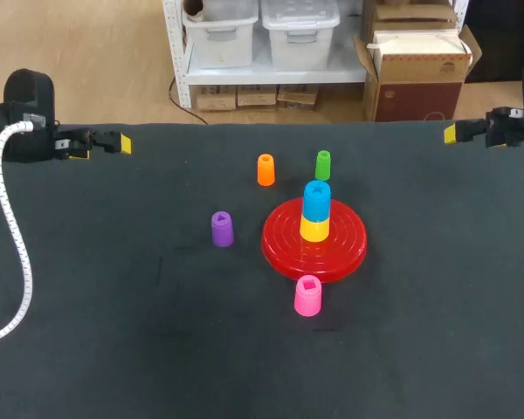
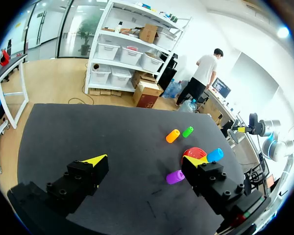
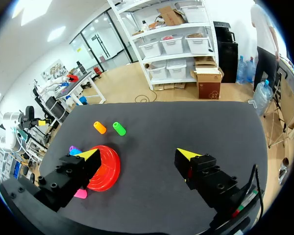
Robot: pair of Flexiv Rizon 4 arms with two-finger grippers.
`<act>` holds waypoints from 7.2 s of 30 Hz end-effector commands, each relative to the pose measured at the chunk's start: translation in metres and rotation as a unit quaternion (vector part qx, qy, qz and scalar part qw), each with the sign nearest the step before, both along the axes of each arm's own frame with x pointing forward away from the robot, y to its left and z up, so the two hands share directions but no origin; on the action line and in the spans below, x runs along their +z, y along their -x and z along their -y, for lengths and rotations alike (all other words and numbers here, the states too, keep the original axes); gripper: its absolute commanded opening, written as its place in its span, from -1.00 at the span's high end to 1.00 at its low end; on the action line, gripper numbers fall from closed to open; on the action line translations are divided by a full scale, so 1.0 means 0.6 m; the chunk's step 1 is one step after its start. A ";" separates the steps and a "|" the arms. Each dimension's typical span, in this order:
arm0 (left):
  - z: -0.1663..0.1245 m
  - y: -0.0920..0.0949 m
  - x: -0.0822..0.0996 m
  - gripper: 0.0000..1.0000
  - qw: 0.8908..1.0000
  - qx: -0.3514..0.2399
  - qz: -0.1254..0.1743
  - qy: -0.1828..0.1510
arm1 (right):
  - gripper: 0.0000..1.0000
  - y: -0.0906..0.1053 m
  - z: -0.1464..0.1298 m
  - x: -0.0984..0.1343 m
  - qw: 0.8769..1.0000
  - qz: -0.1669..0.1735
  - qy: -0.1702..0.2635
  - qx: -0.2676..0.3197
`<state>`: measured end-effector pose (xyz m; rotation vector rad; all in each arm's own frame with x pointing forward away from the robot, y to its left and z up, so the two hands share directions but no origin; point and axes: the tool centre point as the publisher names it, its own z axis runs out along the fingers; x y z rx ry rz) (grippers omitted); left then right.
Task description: Pick up and stack the cylinders on the red base in this order: pink,purple,orange,green
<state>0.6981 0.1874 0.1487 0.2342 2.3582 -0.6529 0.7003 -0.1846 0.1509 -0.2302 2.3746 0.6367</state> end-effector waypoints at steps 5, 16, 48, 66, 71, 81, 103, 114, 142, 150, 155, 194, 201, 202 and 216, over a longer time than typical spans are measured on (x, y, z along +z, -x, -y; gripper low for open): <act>0.003 -0.002 0.002 -1.00 1.000 0.002 -0.004 -0.005 | -1.00 0.000 0.000 -0.001 1.000 0.000 0.000 0.000; 0.037 0.025 -0.001 -1.00 0.976 -0.182 0.055 -0.109 | -1.00 0.000 0.000 -0.001 1.000 0.000 0.000 0.000; 0.129 0.108 0.004 -1.00 0.908 -0.393 0.126 -0.075 | -1.00 0.000 0.000 -0.001 1.000 0.000 0.000 0.000; 0.143 0.129 0.005 -1.00 0.892 -0.430 0.131 -0.056 | -1.00 0.000 0.000 -0.001 1.000 0.000 0.000 0.000; 0.148 0.136 0.007 -1.00 0.887 -0.439 0.133 -0.053 | -1.00 0.000 0.000 -0.001 1.000 0.000 0.000 0.000; 0.145 0.128 0.001 -1.00 0.908 -0.397 0.106 -0.085 | -1.00 0.000 0.000 -0.001 1.000 0.000 0.000 0.000; 0.145 0.128 0.001 -1.00 0.908 -0.397 0.106 -0.085 | -1.00 -0.026 -0.033 0.008 0.999 -0.007 0.012 0.031; 0.145 0.128 0.001 -1.00 0.908 -0.397 0.106 -0.085 | -1.00 -0.045 -0.214 0.033 0.970 0.010 0.051 0.236; 0.145 0.128 0.001 -1.00 0.908 -0.397 0.106 -0.085 | -1.00 0.228 -0.347 0.028 0.854 0.006 0.197 0.482; 0.145 0.128 0.001 -1.00 0.908 -0.397 0.106 -0.085 | -1.00 0.215 -0.340 0.029 0.880 0.010 0.130 0.457; 0.145 0.128 0.001 -1.00 0.908 -0.397 0.106 -0.085 | -1.00 0.215 -0.340 0.029 0.880 0.010 0.130 0.457; 0.145 0.128 0.001 -1.00 0.908 -0.397 0.106 -0.085 | -1.00 0.311 -0.365 -0.091 0.788 -0.043 0.296 0.538; 0.145 0.128 0.001 -1.00 0.908 -0.397 0.106 -0.085 | -1.00 0.320 -0.375 -0.126 0.772 -0.071 0.316 0.547; 0.145 0.128 0.001 -1.00 0.908 -0.397 0.106 -0.085 | -1.00 0.321 -0.376 -0.133 0.769 -0.077 0.319 0.548; 0.145 0.128 0.001 -1.00 0.908 -0.397 0.106 -0.085 | -1.00 0.308 -0.384 -0.170 0.766 -0.116 0.339 0.533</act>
